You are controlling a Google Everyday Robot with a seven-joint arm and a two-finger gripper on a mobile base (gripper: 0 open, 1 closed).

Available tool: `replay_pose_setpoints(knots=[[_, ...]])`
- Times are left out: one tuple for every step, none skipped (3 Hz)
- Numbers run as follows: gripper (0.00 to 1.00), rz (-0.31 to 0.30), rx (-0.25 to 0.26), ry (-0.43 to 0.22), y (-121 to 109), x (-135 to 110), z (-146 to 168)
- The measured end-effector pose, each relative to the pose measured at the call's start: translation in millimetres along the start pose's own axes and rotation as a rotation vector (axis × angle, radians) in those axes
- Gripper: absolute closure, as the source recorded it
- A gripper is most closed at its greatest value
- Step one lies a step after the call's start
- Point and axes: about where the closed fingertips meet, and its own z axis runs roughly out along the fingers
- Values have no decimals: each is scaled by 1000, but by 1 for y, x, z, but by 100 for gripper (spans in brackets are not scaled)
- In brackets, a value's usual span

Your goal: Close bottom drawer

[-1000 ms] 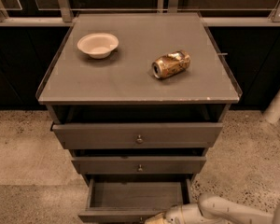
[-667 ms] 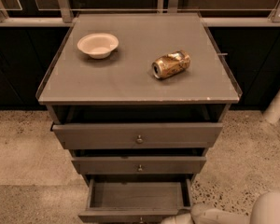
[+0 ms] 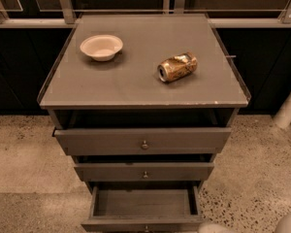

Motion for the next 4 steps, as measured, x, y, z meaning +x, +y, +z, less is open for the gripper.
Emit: replay_pose_setpoints(knots=[[100,16,114,-148,-18,-11,4],[100,53,255,-251,-58,-16,3],[100,95,378,-311,-98,-17,0],[100,118,455,-347,-128,-24,-3]])
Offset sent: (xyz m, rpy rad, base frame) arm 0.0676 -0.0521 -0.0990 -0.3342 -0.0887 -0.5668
